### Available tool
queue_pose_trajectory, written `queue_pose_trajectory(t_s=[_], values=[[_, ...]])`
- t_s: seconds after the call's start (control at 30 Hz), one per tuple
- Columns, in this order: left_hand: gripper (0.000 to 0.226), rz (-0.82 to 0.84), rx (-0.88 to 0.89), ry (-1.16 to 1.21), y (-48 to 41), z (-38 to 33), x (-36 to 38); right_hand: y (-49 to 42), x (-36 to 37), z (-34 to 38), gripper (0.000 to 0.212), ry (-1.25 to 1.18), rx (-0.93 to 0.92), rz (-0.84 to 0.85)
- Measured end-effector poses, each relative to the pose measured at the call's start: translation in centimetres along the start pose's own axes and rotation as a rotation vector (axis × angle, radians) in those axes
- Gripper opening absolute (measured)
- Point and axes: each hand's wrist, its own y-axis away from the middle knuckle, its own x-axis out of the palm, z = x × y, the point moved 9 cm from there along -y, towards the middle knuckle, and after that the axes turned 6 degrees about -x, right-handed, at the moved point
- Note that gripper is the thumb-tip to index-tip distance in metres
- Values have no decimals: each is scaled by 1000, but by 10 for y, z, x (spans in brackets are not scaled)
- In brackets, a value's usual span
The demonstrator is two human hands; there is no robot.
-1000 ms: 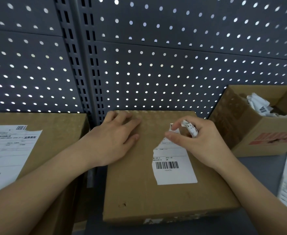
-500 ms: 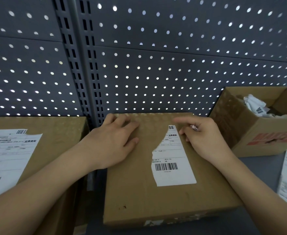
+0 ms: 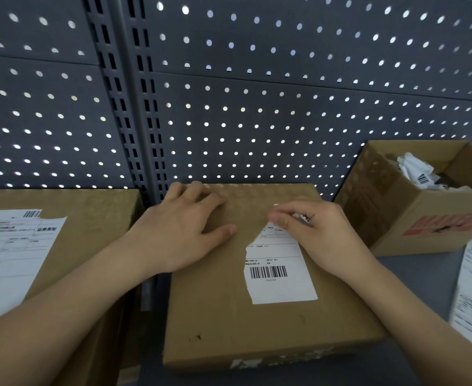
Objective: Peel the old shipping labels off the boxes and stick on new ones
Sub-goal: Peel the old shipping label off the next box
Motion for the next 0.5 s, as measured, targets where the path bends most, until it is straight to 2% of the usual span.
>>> queue_pose_trajectory(t_s=[0.13,0.2,0.3,0.5], values=[[66,-12,-14,-3,1,0,-3,1,-9,-4,25,16,-1,-116],[66,-13,-14,-28,2,-2,-3,-1,-14,-8,31,62,21,-148],[67,-23,-16,-53,2,-3,-4,-5,-12,-7,36,164,10,-90],[71,-45,-16,-7,1,-2,-5,-12,-7,-6,25,313,32,-29]])
